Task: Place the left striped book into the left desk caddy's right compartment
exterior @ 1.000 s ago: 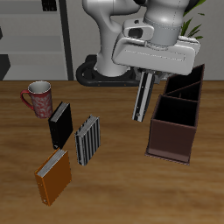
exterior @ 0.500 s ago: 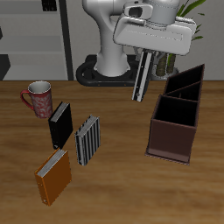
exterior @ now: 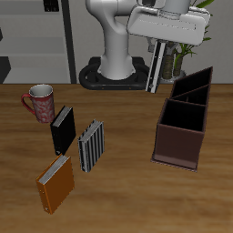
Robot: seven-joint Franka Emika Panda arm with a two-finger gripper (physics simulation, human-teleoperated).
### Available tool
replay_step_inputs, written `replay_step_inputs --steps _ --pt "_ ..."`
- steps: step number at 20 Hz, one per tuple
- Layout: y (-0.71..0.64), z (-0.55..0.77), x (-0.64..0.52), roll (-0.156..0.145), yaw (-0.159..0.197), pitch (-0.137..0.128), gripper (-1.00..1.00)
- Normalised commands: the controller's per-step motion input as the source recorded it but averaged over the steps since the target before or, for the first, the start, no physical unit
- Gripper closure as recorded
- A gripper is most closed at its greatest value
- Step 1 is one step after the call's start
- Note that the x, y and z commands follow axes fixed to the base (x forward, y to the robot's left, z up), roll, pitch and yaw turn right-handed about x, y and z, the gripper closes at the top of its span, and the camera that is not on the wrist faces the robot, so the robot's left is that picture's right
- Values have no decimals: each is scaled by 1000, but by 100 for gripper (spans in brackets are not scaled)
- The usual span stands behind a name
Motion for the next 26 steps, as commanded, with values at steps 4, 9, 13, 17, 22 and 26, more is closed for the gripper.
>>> replay_step_inputs --steps 4,9,13,17,22,26 --pt "452 36 -200 54 -9 20 100" --pt "358 58 -16 27 -7 17 100" --pt "137 118 81 -13 -43 6 100" --pt "142 77 74 2 1 -9 100" --pt "165 -33 80 12 -33 25 100" --pt "303 -57 -4 46 21 14 100"
